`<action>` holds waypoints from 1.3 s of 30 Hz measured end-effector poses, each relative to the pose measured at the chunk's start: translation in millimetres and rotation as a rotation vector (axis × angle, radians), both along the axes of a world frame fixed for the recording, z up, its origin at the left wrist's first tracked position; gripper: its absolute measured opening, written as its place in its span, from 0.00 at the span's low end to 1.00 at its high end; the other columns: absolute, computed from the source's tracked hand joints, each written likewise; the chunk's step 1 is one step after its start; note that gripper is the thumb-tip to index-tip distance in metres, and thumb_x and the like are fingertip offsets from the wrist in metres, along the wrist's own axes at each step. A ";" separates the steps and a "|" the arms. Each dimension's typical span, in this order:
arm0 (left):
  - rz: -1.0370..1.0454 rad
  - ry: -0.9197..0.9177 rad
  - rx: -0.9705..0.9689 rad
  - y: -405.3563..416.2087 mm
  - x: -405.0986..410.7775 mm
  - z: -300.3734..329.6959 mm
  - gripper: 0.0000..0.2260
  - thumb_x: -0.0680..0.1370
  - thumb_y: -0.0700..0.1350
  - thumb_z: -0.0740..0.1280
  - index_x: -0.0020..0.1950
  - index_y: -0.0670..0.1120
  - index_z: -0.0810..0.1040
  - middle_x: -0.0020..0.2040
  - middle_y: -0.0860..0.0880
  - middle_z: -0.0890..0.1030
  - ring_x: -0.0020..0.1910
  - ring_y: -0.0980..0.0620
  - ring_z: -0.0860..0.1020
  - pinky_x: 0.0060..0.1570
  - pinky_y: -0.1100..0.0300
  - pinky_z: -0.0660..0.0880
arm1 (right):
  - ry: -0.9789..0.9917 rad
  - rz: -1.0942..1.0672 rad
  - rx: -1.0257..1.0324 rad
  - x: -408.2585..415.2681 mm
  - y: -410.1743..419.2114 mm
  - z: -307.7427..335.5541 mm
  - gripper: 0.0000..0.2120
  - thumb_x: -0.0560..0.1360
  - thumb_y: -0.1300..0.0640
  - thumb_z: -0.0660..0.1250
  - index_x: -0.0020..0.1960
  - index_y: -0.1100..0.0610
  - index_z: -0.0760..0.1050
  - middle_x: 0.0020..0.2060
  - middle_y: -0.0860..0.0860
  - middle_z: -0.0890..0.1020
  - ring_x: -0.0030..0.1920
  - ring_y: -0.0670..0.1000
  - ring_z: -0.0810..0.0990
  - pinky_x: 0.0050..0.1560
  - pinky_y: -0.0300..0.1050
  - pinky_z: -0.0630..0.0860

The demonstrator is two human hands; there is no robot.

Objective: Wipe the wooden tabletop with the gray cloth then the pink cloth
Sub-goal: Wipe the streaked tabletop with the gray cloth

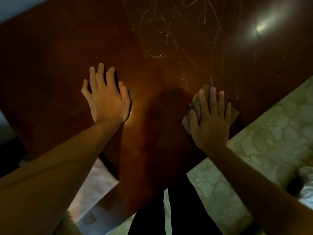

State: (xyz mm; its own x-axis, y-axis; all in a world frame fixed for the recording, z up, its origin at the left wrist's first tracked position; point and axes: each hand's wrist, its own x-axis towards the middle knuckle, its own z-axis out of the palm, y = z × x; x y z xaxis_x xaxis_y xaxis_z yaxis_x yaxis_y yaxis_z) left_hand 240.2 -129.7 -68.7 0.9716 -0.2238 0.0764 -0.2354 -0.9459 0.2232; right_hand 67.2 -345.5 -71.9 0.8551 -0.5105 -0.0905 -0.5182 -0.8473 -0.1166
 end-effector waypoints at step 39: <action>0.014 0.013 -0.018 -3.4 -1.1 4.6 0.22 0.84 0.51 0.55 0.76 0.43 0.66 0.79 0.41 0.63 0.80 0.41 0.56 0.75 0.40 0.53 | 0.005 -0.015 0.002 2.8 -67.8 0.6 0.34 0.82 0.37 0.47 0.84 0.52 0.53 0.83 0.56 0.54 0.83 0.61 0.50 0.80 0.67 0.47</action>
State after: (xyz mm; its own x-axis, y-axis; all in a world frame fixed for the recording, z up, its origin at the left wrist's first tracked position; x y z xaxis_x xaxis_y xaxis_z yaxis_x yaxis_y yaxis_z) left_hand 239.1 -133.1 -64.1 0.9757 -0.2086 0.0677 -0.2189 -0.9450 0.2432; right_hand 70.0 -413.3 -71.3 0.8466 -0.5235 -0.0963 -0.5319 -0.8389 -0.1157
